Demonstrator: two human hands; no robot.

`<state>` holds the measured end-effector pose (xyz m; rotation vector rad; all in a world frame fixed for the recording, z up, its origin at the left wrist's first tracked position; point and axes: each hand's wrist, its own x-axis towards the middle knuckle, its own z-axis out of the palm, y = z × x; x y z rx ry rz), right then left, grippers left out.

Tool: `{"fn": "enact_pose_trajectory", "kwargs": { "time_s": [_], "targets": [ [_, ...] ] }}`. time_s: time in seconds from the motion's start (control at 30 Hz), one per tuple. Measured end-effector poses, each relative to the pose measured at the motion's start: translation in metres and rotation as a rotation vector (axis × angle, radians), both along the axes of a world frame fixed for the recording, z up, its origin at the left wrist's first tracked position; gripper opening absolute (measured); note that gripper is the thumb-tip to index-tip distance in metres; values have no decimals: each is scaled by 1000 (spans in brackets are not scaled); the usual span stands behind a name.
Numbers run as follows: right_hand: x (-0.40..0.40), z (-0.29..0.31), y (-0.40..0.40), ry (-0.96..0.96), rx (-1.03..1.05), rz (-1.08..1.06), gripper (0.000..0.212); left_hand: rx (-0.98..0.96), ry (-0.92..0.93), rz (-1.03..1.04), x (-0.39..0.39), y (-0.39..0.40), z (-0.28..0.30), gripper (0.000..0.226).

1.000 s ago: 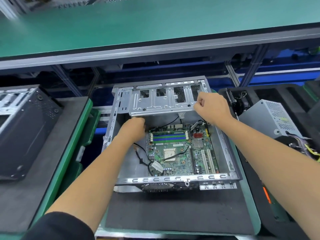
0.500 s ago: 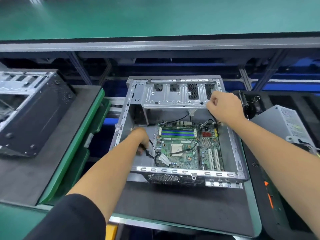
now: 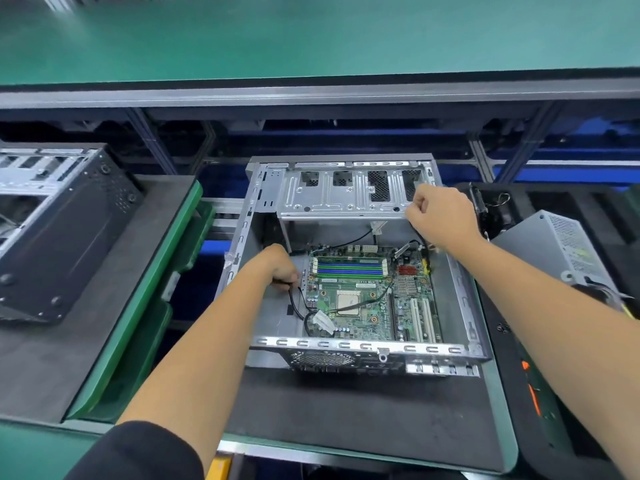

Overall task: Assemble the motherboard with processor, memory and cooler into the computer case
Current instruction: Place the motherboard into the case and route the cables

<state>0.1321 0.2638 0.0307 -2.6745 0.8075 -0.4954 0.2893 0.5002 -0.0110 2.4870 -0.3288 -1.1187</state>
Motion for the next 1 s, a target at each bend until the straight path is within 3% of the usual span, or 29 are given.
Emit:
{"fn": "enact_pose_trajectory", "kwargs": {
  "time_s": [0.13,0.3,0.43,0.57,0.67,0.83,0.9,1.0],
  "targets": [
    [0,0,0,-6,8,5,13,19,-32,-119,4,0,0,19],
    [1,-1,0,-6,6,5,13,338,-95,-515,2,6,0,15],
    [1,-1,0,1,6,8,12,499,-98,-705,-2,10,-1,42],
    [1,0,0,3,2,6,13,565,-94,-907,-6,6,-3,28],
    [0,1,1,5,-4,4,13,550,-145,-944,-6,6,-1,10],
    [1,0,1,2,2,4,13,529,-231,-942,-4,3,1,8],
    [1,0,0,1,8,5,13,514,-224,-966,-3,2,3,20],
    [1,0,2,5,1,6,13,452,-204,-986,-3,3,10,16]
  ]
}}
